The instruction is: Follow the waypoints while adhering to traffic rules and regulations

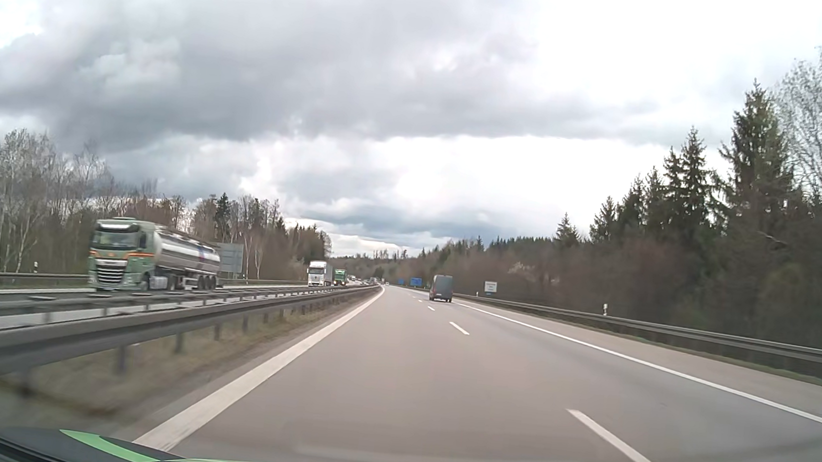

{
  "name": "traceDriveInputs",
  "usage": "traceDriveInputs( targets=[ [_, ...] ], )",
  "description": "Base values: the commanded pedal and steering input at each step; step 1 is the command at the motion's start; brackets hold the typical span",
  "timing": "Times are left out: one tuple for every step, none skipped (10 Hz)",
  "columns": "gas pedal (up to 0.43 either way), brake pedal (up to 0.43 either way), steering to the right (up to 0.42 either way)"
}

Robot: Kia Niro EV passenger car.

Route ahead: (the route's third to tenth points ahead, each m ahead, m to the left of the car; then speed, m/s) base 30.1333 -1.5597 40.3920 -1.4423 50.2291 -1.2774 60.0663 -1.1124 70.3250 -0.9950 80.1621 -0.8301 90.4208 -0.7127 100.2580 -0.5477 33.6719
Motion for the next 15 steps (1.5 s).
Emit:
traceDriveInputs(
  targets=[
    [0.39, 0.0, -0.003],
    [0.39, 0.0, -0.003],
    [0.39, 0.0, -0.003],
    [0.39, 0.0, -0.003],
    [0.39, 0.0, -0.003],
    [0.39, 0.0, -0.003],
    [0.39, 0.0, -0.003],
    [0.39, 0.0, -0.003],
    [0.39, 0.0, -0.004],
    [0.39, 0.0, -0.004],
    [0.39, 0.0, -0.004],
    [0.39, 0.0, -0.004],
    [0.39, 0.0, -0.004],
    [0.39, 0.0, -0.004],
    [0.39, 0.0, -0.004]
  ],
)
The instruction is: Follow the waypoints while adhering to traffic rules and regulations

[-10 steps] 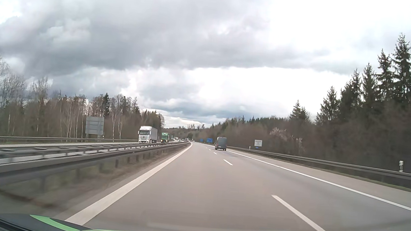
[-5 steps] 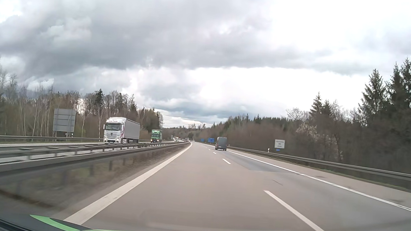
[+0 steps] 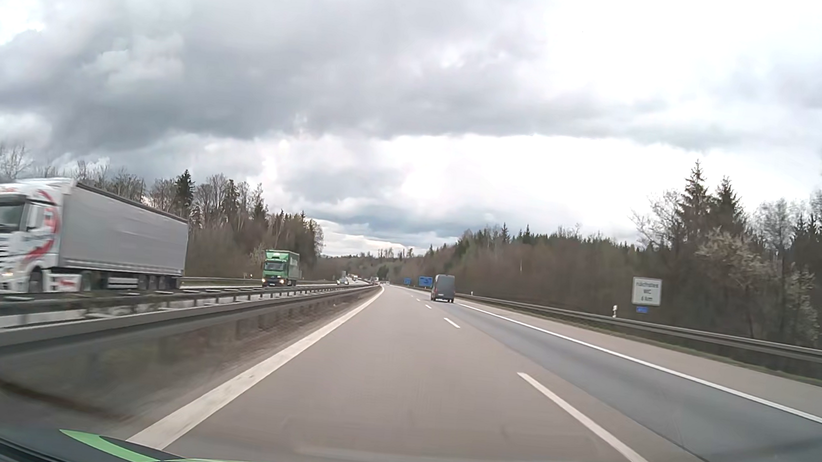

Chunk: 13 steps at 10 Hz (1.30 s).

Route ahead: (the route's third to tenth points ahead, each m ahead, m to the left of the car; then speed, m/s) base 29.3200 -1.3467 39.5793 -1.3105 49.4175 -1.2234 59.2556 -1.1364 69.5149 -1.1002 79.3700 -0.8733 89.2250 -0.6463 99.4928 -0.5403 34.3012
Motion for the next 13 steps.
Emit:
traceDriveInputs(
  targets=[
    [0.39, 0.0, -0.004],
    [0.39, 0.0, -0.004],
    [0.39, 0.0, -0.004],
    [0.39, 0.0, -0.004],
    [0.39, 0.0, -0.004],
    [0.39, 0.0, -0.004],
    [0.39, 0.0, -0.004],
    [0.39, 0.0, -0.004],
    [0.39, 0.0, -0.004],
    [0.39, 0.0, -0.004],
    [0.39, 0.0, -0.004],
    [0.39, 0.0, -0.004],
    [0.378, 0.0, -0.004]
  ],
)
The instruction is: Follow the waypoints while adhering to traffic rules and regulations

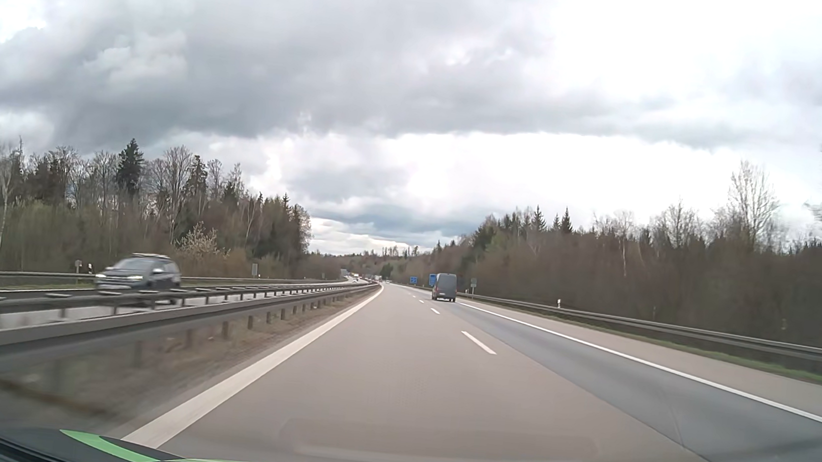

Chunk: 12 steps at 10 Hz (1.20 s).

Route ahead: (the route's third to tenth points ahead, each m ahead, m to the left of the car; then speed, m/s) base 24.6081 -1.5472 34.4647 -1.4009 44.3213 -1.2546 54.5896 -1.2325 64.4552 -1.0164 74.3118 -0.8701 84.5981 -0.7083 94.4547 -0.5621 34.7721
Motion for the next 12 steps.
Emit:
traceDriveInputs(
  targets=[
    [0.378, 0.0, -0.004],
    [0.378, 0.0, -0.004],
    [0.378, 0.0, -0.004],
    [0.378, 0.0, -0.004],
    [0.378, 0.0, -0.004],
    [0.378, 0.0, -0.004],
    [0.378, 0.0, -0.004],
    [0.378, 0.0, -0.004],
    [0.378, 0.0, -0.004],
    [0.378, 0.0, -0.004],
    [0.378, 0.0, -0.004],
    [0.378, 0.0, -0.004]
  ],
)
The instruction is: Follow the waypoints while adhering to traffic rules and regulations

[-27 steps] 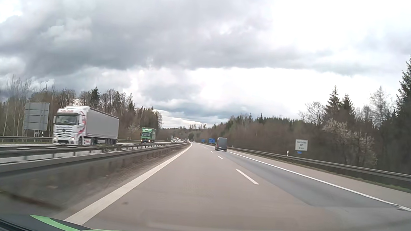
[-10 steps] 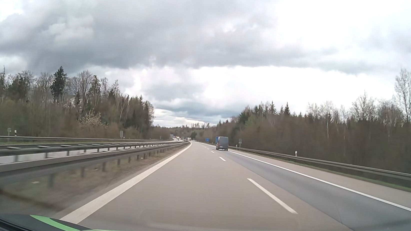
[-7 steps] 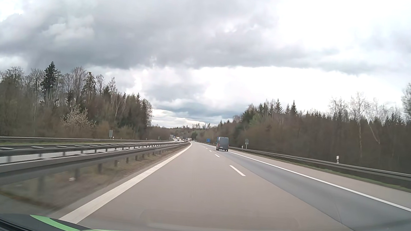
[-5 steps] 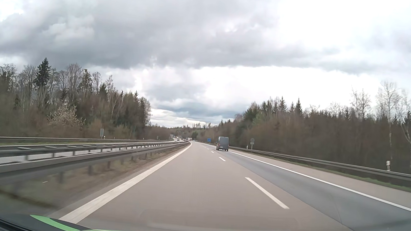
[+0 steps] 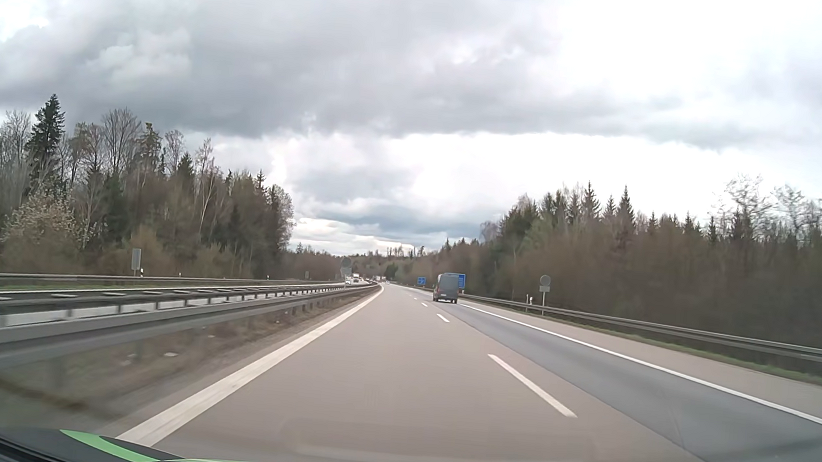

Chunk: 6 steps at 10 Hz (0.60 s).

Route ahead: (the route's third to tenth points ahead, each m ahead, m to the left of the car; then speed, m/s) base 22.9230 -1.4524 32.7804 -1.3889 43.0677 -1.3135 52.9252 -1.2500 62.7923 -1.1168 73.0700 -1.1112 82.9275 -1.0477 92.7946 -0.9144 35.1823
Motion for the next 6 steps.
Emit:
traceDriveInputs(
  targets=[
    [0.378, 0.0, -0.004],
    [0.378, 0.0, -0.004],
    [0.378, 0.0, -0.004],
    [0.378, 0.0, -0.004],
    [0.378, 0.0, -0.004],
    [0.378, 0.0, -0.004]
  ],
)
